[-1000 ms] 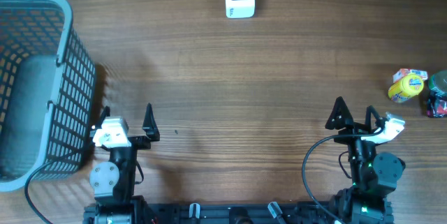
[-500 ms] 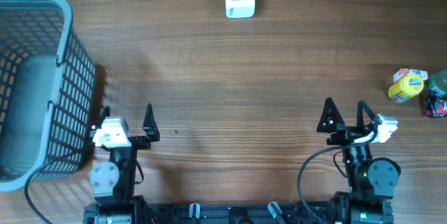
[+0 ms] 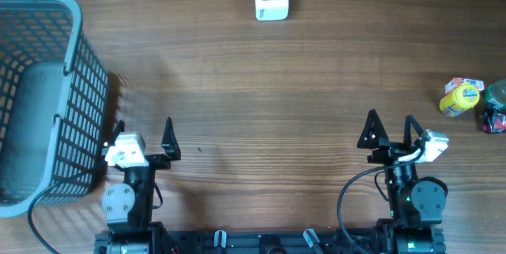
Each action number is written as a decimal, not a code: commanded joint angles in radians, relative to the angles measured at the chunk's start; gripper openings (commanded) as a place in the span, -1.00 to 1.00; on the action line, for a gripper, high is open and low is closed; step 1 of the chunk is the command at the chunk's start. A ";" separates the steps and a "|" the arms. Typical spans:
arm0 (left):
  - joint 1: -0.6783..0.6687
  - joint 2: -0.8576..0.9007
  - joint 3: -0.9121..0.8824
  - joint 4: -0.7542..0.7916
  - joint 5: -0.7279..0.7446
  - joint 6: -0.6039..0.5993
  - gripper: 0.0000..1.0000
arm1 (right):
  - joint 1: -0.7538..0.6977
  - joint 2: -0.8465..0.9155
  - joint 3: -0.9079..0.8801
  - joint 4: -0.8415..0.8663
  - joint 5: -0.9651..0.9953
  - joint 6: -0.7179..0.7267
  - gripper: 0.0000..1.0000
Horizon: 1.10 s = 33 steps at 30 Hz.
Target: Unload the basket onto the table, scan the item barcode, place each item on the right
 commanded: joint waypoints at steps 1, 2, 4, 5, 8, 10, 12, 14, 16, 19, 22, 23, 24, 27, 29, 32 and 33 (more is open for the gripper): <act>-0.002 0.001 -0.001 -0.011 -0.006 0.004 1.00 | 0.005 -0.011 -0.001 0.002 -0.021 -0.018 1.00; -0.002 0.001 -0.001 -0.011 -0.006 0.005 1.00 | 0.005 -0.011 -0.001 0.002 -0.021 -0.018 1.00; -0.002 0.001 -0.001 -0.011 -0.006 0.005 1.00 | 0.005 -0.011 -0.001 0.002 -0.021 -0.018 1.00; -0.002 0.001 -0.001 -0.011 -0.006 0.005 1.00 | 0.005 -0.011 -0.001 0.002 -0.021 -0.018 1.00; -0.001 -0.014 -0.001 -0.010 -0.006 0.005 1.00 | 0.005 -0.011 -0.001 0.002 -0.021 -0.018 1.00; -0.001 -0.014 -0.001 -0.011 -0.006 0.005 1.00 | 0.005 -0.011 -0.001 0.002 -0.021 -0.018 1.00; -0.001 -0.014 -0.001 -0.011 -0.006 0.005 1.00 | 0.005 -0.011 -0.001 0.002 -0.021 -0.018 1.00; -0.001 -0.013 -0.001 -0.011 -0.006 0.005 1.00 | 0.005 -0.011 -0.001 0.002 -0.021 -0.018 1.00; -0.001 -0.011 -0.001 -0.011 -0.006 0.005 1.00 | 0.005 -0.011 -0.001 0.002 -0.021 -0.018 1.00; -0.002 -0.010 -0.001 -0.011 -0.006 0.005 1.00 | 0.005 -0.011 -0.001 0.002 -0.021 -0.018 1.00; -0.002 -0.010 -0.001 -0.011 -0.006 0.005 1.00 | 0.005 -0.011 -0.001 0.002 -0.021 -0.018 1.00; -0.002 -0.010 -0.001 -0.011 -0.006 0.005 1.00 | 0.005 -0.011 -0.001 0.002 -0.021 -0.018 1.00; -0.002 -0.010 -0.001 -0.011 -0.006 0.005 1.00 | 0.005 -0.011 -0.001 0.002 -0.021 -0.018 1.00; -0.002 -0.010 -0.001 -0.011 -0.006 0.005 1.00 | 0.005 -0.011 -0.001 0.002 -0.021 -0.018 1.00; -0.002 -0.010 -0.001 -0.011 -0.006 0.004 1.00 | 0.005 -0.011 -0.001 0.002 -0.021 -0.018 1.00; -0.002 -0.010 -0.001 -0.011 -0.006 0.005 1.00 | 0.005 -0.011 -0.001 0.002 -0.021 -0.018 1.00; -0.002 -0.010 -0.001 -0.011 -0.006 0.005 1.00 | 0.005 -0.011 -0.001 0.002 -0.021 -0.018 1.00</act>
